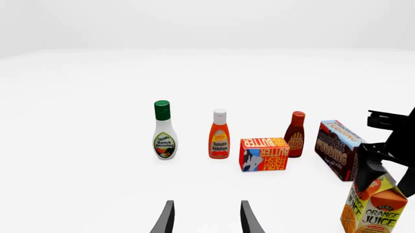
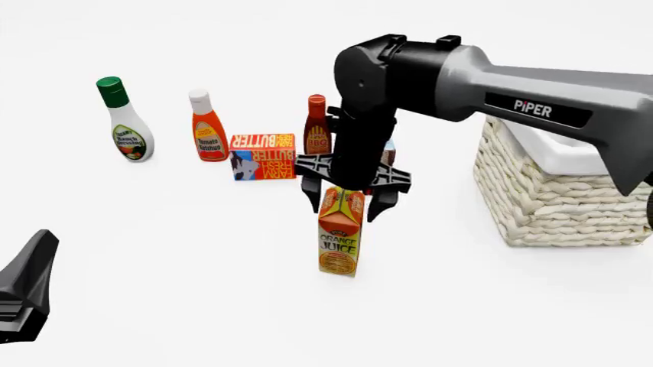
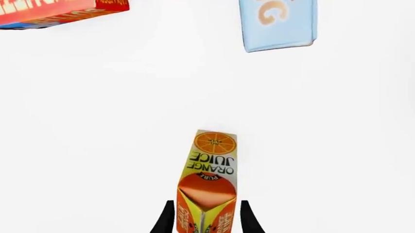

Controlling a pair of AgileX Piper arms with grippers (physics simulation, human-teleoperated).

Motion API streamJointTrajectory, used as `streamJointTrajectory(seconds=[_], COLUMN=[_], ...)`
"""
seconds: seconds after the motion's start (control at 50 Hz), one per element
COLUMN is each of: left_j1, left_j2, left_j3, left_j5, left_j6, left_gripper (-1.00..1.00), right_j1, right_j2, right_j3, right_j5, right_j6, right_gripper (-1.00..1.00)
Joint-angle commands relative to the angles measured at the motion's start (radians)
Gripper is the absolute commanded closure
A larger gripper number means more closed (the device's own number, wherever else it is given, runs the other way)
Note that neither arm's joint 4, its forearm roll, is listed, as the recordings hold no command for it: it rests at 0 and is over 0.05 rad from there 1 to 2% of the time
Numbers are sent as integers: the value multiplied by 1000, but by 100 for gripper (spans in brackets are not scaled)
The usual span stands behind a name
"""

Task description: Pick the orange juice and place it in the basket.

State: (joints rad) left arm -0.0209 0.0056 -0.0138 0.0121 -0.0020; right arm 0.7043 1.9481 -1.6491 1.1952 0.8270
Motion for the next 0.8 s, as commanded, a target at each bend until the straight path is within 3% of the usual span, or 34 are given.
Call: streamJointTrajectory(seconds=[0.02,0.22,0.4,0.42,0.46,0.58,0.64,0.76,0.8], left_j1=[8,8,8,8,8,8,8,8,8], left_j2=[1,1,1,1,1,1,1,1,1], left_j3=[1,1,1,1,1,1,1,1,1], left_j5=[-2,-2,-2,-2,-2,-2,-2,-2,-2], left_j6=[0,0,0,0,0,0,0,0,0], left_gripper=[-100,-100,-100,-100,-100,-100,-100,-100,-100], right_j1=[14,35,4,5,-21,-23,41,30,59], right_j2=[5,-5,14,13,24,26,-16,-21,-47], right_j3=[28,60,49,50,36,21,63,14,30], right_j5=[-33,-62,-53,-54,-36,-24,-58,-9,-15], right_j6=[16,38,5,7,-19,-26,41,23,56], right_gripper=[-100,-100,-100,100,100,100,100,100,100])
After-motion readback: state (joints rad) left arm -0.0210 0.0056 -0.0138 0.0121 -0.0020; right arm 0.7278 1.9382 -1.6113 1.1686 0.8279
